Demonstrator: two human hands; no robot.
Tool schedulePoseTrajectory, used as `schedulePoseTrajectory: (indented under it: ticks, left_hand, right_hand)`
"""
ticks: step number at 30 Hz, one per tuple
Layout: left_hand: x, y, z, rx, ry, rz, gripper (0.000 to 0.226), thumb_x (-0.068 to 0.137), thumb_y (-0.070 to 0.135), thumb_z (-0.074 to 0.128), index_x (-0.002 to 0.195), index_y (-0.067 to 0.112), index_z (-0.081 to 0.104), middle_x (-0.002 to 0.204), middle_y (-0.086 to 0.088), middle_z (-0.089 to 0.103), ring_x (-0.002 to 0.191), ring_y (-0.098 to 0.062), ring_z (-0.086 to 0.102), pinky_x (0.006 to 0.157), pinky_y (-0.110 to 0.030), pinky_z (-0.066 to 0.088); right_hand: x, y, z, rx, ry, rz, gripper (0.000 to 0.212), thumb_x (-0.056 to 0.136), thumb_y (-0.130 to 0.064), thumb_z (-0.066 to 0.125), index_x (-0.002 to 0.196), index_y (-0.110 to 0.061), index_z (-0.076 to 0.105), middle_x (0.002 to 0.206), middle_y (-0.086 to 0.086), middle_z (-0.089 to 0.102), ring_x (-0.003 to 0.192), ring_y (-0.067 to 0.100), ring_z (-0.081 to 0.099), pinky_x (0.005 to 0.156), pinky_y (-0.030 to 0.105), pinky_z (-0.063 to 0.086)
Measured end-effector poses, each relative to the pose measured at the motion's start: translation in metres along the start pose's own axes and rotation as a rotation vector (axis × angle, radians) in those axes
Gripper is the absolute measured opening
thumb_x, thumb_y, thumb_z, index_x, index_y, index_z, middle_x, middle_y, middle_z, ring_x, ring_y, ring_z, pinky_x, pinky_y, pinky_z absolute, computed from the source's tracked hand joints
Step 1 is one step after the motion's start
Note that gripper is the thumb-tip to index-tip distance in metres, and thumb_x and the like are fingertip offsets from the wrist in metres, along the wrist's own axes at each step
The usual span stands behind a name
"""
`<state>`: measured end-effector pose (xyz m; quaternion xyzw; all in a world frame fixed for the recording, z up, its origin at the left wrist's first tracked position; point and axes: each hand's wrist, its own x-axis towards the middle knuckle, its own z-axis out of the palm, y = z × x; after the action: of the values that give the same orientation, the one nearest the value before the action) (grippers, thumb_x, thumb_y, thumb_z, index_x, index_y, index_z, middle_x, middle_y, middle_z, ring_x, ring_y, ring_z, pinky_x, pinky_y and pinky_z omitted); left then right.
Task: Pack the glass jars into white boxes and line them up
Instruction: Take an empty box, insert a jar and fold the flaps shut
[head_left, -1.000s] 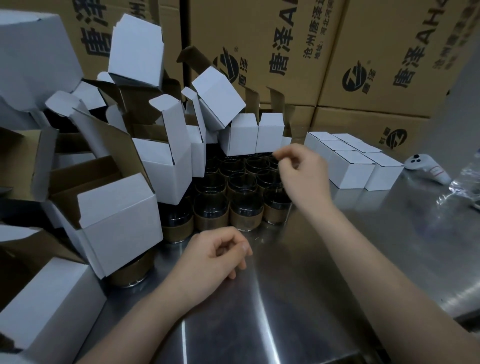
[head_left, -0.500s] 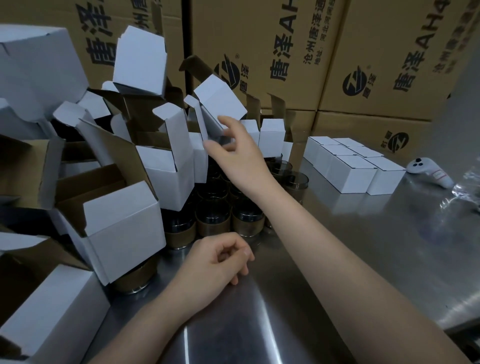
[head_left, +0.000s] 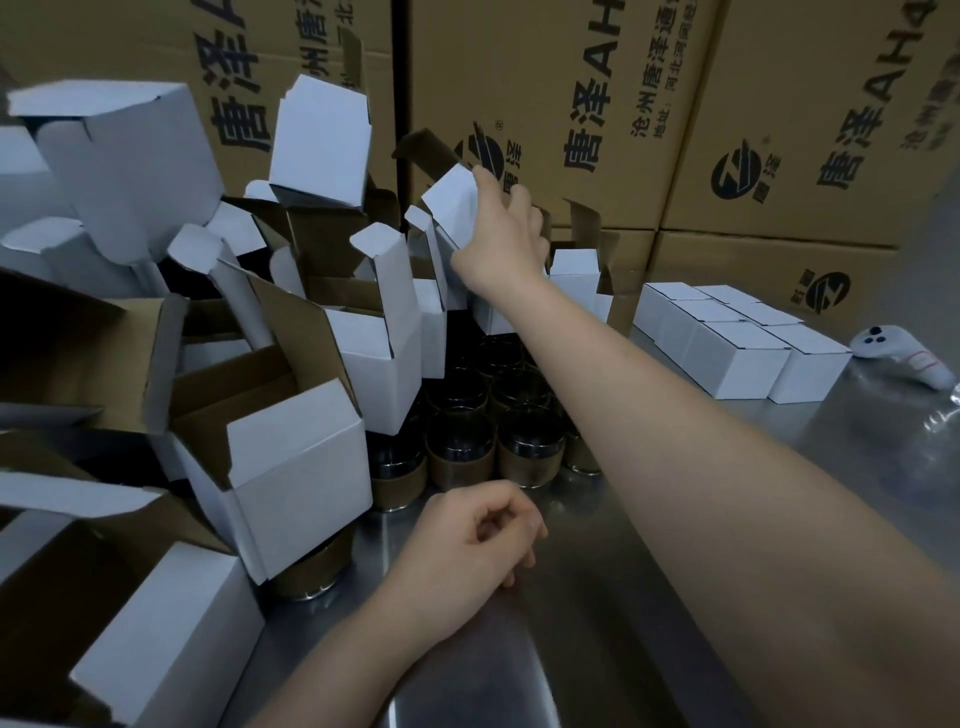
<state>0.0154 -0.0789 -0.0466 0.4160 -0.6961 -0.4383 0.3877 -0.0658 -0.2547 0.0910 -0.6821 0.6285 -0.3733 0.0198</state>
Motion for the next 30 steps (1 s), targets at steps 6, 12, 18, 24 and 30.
schedulePoseTrajectory:
  ticks: [6,12,18,24,30]
  left_hand:
    - [-0.001,0.002,0.000,0.007,-0.007,-0.010,0.024,0.094,0.011,0.059,0.074,0.022,0.067,0.066,0.000,0.066,0.057,-0.009,0.057,0.058,-0.021,0.047]
    - [-0.001,0.004,0.000,0.007,-0.010,-0.002,0.020,0.094,0.011,0.059,0.077,0.016,0.068,0.070,-0.008,0.068,0.057,-0.008,0.057,0.058,-0.021,0.048]
    - [0.000,0.000,0.000,0.012,-0.002,0.004,0.024,0.093,0.012,0.059,0.074,0.024,0.067,0.065,0.001,0.067,0.055,-0.006,0.058,0.058,-0.018,0.047]
    - [-0.001,0.000,-0.001,-0.042,0.030,0.028,0.024,0.094,0.007,0.058,0.076,0.018,0.067,0.063,-0.001,0.066,0.054,-0.010,0.058,0.053,-0.018,0.044]
    - [-0.002,0.000,0.000,-0.136,0.203,0.134,0.019,0.096,0.005,0.058,0.083,0.013,0.068,0.067,-0.006,0.066,0.057,-0.011,0.057,0.056,-0.018,0.044]
  right_hand:
    - [0.017,0.012,0.005,-0.097,-0.052,-0.012,0.094,0.082,-0.019,0.069,0.153,-0.030,0.008,0.152,0.015,0.027,0.140,0.037,0.021,0.110,0.053,0.024]
    - [0.017,0.019,0.012,-0.062,0.031,-0.037,0.094,0.079,-0.022,0.071,0.153,-0.027,0.012,0.141,0.012,0.041,0.130,0.034,0.036,0.103,0.049,0.030]
    - [0.006,0.032,0.001,0.002,0.148,-0.099,0.090,0.078,-0.023,0.070,0.151,-0.021,0.019,0.137,0.012,0.044,0.128,0.033,0.038,0.104,0.044,0.035]
    - [-0.030,0.050,-0.020,0.344,0.245,-0.043,0.089,0.078,-0.026,0.072,0.151,-0.018,0.022,0.142,0.008,0.041,0.129,0.025,0.038,0.106,0.047,0.038]
    - [-0.088,0.074,-0.038,0.777,0.137,0.010,0.091,0.076,-0.033,0.073,0.151,-0.027,0.021,0.127,-0.008,0.048,0.108,0.001,0.055,0.081,0.015,0.049]
